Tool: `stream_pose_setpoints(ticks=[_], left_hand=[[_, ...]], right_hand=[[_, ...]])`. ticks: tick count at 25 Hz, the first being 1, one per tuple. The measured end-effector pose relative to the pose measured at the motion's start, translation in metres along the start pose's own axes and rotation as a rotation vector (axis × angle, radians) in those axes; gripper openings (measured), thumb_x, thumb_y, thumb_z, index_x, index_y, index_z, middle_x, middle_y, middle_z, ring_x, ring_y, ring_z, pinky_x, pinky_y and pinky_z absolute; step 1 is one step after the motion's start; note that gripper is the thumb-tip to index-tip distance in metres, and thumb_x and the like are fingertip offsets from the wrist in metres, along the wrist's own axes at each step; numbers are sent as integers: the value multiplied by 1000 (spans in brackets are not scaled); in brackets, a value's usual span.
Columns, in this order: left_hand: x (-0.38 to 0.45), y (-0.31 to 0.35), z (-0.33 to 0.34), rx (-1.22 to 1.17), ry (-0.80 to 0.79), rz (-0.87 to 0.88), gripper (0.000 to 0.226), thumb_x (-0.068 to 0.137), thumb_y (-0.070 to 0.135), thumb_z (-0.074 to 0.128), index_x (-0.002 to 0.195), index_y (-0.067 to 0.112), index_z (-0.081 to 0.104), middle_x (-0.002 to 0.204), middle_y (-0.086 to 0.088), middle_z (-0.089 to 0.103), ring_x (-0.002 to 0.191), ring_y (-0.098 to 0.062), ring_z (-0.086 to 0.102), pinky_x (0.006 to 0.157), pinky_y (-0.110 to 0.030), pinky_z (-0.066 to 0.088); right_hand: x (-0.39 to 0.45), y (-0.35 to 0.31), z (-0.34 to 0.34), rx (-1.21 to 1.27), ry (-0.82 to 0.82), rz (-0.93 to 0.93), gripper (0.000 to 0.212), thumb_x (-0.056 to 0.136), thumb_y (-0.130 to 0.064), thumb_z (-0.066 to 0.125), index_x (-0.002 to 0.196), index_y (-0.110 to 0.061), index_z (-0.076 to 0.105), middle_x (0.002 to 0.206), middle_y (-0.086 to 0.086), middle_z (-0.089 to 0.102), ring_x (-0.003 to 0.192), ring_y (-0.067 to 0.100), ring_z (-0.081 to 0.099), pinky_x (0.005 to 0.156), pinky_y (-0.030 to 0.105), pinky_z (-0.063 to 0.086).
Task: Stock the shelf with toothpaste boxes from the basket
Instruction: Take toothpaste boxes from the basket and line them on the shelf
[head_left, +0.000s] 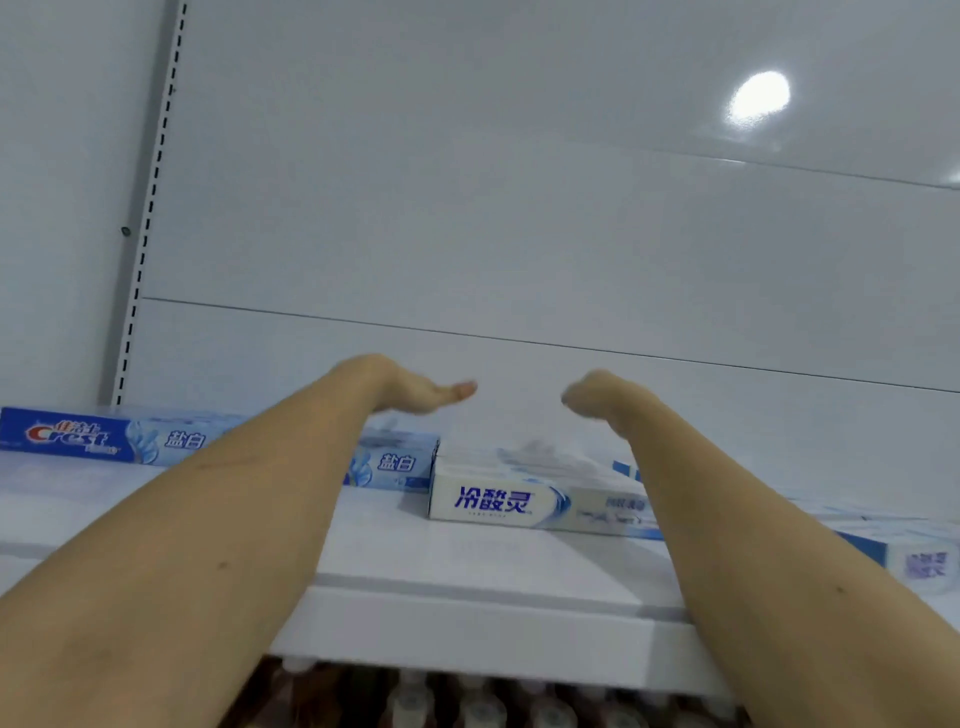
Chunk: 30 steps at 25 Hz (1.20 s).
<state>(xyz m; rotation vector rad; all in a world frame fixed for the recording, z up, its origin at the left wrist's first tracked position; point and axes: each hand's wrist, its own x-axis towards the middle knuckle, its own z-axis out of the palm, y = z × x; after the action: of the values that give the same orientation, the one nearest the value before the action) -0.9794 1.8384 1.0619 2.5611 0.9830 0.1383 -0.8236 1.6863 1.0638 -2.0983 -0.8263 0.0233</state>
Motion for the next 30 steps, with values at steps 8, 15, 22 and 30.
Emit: stream_pose_setpoints(ticks=[8,15,22,30], left_hand=[[-101,23,27,238,13,374,75,85,55,66,149,26,39,145,10,49,128,-16,51,111,-33,36],[-95,-6,52,329,84,370,57,96,32,58,149,35,37,145,15,48,128,-12,47,109,-31,33],[-82,-5,43,378,27,419,57,92,28,65,145,32,45,131,14,60,118,-11,56,103,-27,39],[-72,65,20,403,-13,471,78,85,63,58,150,25,39,149,8,46,132,-16,47,114,-36,34]], right_hand=[[-69,37,-35,-19,-24,33,49,104,-28,39,147,-4,36,149,13,41,138,32,39,112,42,34],[-65,68,-14,484,-195,238,37,100,-31,50,129,-11,41,133,5,49,115,24,60,107,39,44],[-66,62,-10,423,-234,280,39,101,-38,48,131,-14,39,131,6,53,98,19,64,96,30,50],[-74,54,-24,0,230,-279,32,101,-30,41,120,-9,57,113,7,58,93,20,55,78,27,40]])
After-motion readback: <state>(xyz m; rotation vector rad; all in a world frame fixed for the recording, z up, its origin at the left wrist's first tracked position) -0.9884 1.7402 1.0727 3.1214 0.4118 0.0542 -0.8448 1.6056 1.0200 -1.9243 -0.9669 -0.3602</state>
